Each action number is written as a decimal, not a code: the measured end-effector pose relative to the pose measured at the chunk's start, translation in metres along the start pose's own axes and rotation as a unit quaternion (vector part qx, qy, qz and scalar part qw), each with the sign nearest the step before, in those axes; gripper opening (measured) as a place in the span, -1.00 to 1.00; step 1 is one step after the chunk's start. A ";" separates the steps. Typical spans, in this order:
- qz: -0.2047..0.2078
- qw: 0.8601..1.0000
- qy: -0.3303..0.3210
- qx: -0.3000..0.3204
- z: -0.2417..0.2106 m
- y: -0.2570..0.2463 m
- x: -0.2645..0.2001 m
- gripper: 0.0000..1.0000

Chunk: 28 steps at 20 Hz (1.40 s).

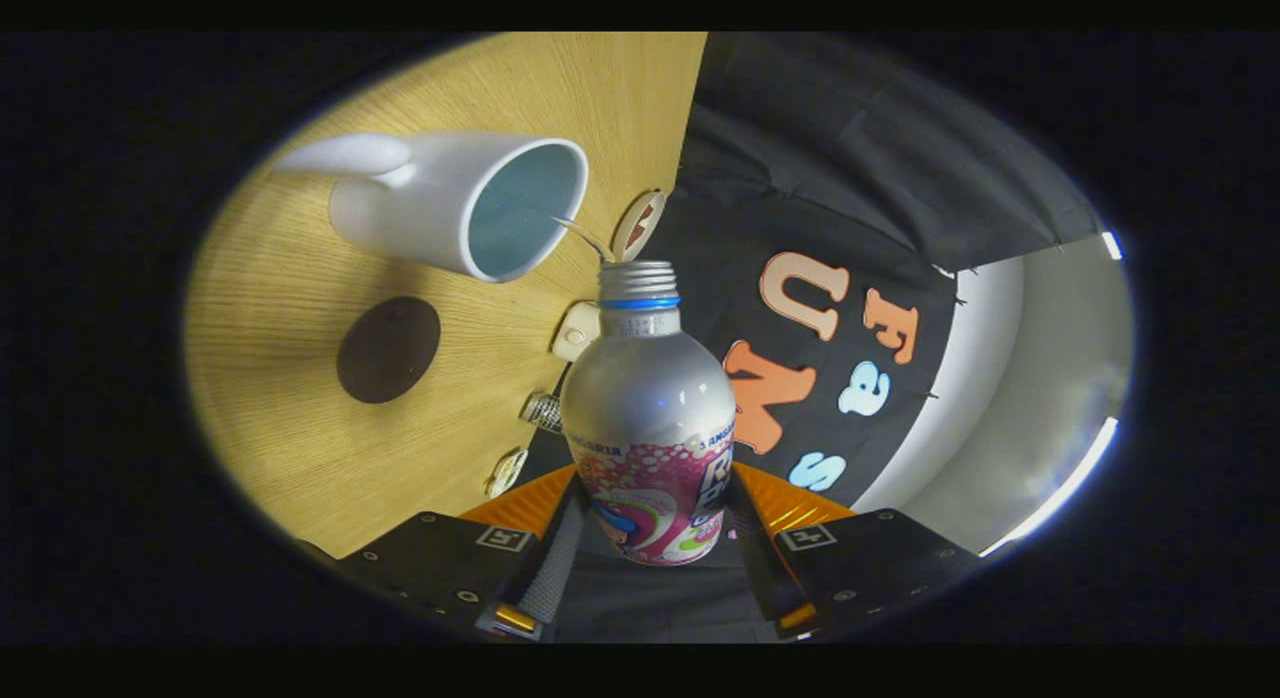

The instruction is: Take the bottle from table, then pour the juice into the cup, finally place the bottle on the coaster

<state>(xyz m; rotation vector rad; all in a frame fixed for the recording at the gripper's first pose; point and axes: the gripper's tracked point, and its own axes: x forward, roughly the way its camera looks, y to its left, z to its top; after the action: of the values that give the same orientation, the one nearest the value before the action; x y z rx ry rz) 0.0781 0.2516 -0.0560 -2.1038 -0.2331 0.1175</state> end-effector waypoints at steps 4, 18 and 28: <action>-0.006 1.000 -0.001 -0.030 0.000 -0.005 0.002 0.48; 0.020 0.999 -0.003 -0.040 -0.001 0.004 0.000 0.48; 0.052 0.997 0.007 0.064 0.000 0.013 -0.003 0.48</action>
<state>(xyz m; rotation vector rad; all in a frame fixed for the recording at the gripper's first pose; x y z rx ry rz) 0.0763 0.2443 -0.0670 -1.9894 -0.1044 0.1761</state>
